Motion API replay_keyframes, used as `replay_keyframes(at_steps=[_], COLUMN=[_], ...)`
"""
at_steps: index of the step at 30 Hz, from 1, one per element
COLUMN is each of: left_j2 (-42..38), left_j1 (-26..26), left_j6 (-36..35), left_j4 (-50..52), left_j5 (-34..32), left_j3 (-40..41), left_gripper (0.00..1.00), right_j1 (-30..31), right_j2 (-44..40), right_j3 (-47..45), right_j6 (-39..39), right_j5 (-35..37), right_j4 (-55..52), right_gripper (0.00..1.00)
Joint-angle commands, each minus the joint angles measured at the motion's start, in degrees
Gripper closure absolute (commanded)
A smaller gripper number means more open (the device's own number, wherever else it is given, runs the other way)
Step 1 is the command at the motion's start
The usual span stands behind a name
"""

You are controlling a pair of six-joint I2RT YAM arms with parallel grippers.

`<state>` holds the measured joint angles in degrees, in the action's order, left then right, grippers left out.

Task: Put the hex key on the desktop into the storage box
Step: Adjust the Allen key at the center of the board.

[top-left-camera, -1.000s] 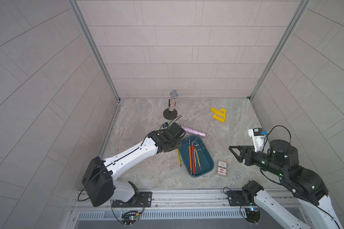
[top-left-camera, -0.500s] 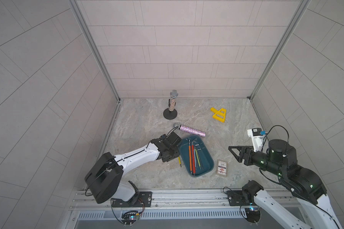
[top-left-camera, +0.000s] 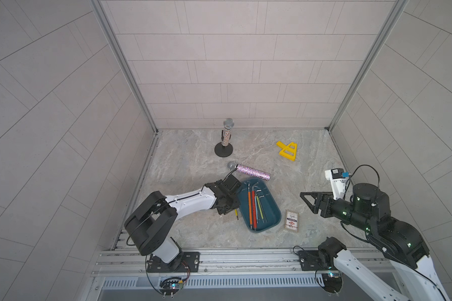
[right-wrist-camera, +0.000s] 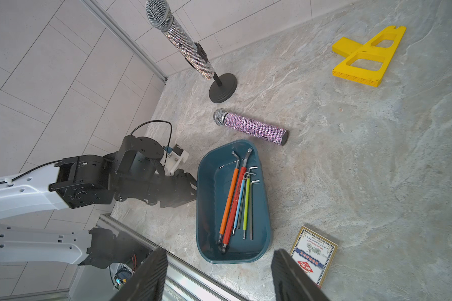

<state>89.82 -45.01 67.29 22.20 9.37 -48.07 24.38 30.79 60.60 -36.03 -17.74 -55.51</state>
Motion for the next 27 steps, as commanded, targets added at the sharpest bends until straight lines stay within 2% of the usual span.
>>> replay_keyframes(at_steps=[1,10,17,21,27], left_j2=[1.12,3.39,1.67,0.02,4.53], left_j1=[0.12,0.1,-0.25,-0.44,-0.43], left_j6=[0.19,-2.39,-1.54,-3.3,-6.37], left_j4=[-1.01,4.94,1.97,0.09,4.43], left_j5=[0.36,-1.65,-1.55,-2.36,-1.81], left_j3=[0.88,-1.38,0.34,-0.38,-2.73], left_gripper=[0.63,0.61,0.59,0.54,0.54], right_j1=[0.31,0.27,0.29,0.31,0.27], right_j2=[-0.2,0.06,0.04,0.12,0.09], right_j3=[-0.32,-0.52,-0.88,-0.83,-0.83], right_j6=[0.24,0.2,0.09,0.17,0.17], right_j5=[0.11,-0.01,-0.1,-0.19,-0.21], right_j4=[0.68,0.99,1.32,1.36,1.36], right_gripper=[0.32,0.32,0.31,0.32,0.32])
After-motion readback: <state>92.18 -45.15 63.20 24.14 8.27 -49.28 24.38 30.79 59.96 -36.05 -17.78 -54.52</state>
